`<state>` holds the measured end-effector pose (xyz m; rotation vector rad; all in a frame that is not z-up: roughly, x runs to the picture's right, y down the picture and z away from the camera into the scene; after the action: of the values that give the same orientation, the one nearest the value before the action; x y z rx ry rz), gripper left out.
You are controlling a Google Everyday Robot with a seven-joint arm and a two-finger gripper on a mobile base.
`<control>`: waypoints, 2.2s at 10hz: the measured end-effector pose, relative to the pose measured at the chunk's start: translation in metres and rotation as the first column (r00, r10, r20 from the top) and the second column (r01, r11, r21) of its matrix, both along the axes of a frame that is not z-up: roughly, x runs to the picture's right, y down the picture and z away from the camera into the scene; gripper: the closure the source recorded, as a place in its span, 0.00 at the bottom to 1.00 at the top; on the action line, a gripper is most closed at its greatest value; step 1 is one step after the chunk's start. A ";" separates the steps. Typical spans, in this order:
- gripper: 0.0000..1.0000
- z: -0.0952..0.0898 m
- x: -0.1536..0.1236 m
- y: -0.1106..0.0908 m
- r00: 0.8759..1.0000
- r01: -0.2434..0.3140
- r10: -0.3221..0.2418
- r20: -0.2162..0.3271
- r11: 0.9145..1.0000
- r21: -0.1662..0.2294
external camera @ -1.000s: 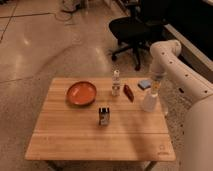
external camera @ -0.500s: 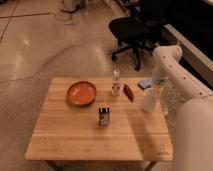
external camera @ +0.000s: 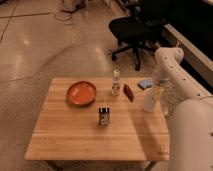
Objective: Place the ceramic cup over the eraser
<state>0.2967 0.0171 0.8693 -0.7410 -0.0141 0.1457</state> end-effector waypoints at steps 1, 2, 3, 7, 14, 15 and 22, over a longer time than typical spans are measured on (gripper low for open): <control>0.38 0.000 -0.004 0.000 1.000 -0.004 0.004 0.009 1.000 0.006; 0.38 0.000 -0.007 0.001 1.000 -0.004 0.004 0.015 1.000 0.007; 0.38 -0.002 -0.009 0.004 1.000 -0.005 0.004 0.023 1.000 0.004; 0.38 -0.010 -0.013 0.014 0.999 -0.006 0.006 0.047 1.000 -0.005; 0.77 -0.007 -0.021 0.023 0.997 -0.036 0.035 0.076 0.999 0.011; 0.87 -0.007 -0.021 0.024 0.996 -0.037 0.036 0.079 0.999 0.014; 1.00 -0.024 -0.025 -0.002 0.993 0.007 -0.016 0.113 0.996 0.085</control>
<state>0.2720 0.0155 0.8448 -0.6645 -0.1233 0.0913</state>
